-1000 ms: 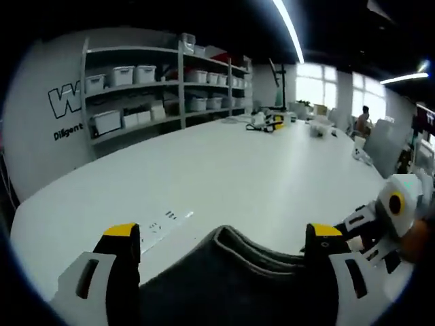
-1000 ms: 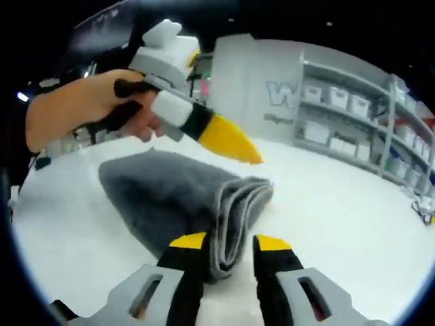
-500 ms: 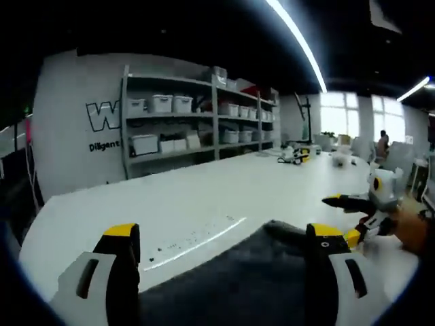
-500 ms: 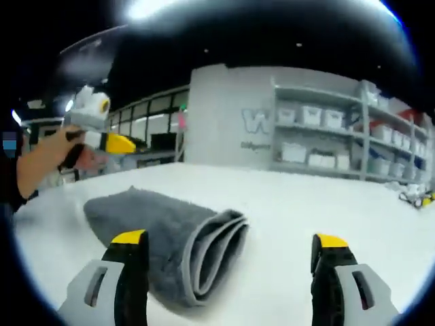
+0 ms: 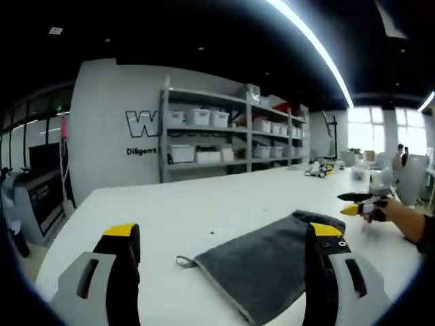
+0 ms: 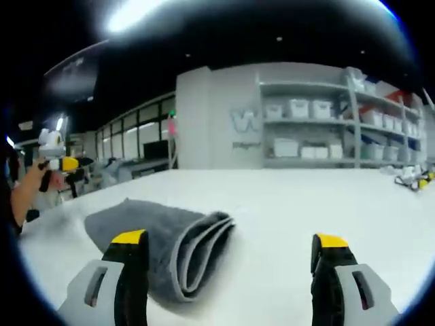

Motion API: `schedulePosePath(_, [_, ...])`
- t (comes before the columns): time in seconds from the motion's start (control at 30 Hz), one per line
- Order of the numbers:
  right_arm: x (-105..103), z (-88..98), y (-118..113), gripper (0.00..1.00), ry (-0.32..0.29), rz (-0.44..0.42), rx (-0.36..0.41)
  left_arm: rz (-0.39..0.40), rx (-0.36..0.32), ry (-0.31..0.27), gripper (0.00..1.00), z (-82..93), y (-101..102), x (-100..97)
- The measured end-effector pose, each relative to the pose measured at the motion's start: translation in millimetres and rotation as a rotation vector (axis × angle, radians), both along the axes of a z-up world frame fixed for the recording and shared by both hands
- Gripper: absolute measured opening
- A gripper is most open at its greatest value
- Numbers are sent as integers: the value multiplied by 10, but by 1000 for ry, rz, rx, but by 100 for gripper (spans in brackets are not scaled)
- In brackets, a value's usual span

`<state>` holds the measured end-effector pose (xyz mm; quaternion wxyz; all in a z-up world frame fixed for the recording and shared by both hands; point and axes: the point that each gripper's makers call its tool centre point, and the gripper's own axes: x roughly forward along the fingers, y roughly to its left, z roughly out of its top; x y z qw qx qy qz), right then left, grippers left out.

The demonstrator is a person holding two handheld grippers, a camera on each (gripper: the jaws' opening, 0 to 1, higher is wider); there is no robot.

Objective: Open the folded towel by lifting each exposed corner and separating the folded layers until the towel lies flat within the target outline without major curled edges

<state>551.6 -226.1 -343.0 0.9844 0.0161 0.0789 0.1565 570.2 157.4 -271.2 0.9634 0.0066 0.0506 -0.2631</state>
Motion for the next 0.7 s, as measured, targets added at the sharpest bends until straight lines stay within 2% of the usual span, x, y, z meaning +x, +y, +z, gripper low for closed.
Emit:
schedulePosePath(0.07, [-12, 18, 14, 100, -7, 3, 8, 4, -26, 17, 100, -115, 53, -58])
schedulePosePath(0.17, [-39, 10, 39, 100, 4, 11, 45, 10, -56, 55, 100, -392, 120, -101])
schedulePosePath(0.3, [-80, 31, 88, 100, 4, 13, 45, 27, -86, 84, 100, -665, 203, 21])
schedulePosePath(0.4, [-159, 65, 189, 100, 5, 37, 41, 0, -67, 108, 100, -758, 144, -16])
schedulePosePath(0.47, [-179, 50, 206, 100, 6, 39, 22, -41, -57, 141, 99, -822, 36, -114])
schedulePosePath(0.57, [-194, -47, 209, 100, 44, 50, 33, -69, -3, 164, 92, -916, -130, -259])
schedulePosePath(0.63, [-208, -108, 228, 100, 70, 57, 51, -59, 14, 180, 91, -973, -146, -265])
schedulePosePath(0.7, [-207, -146, 239, 100, 83, 60, 42, -87, 28, 223, 88, -1049, -183, -310])
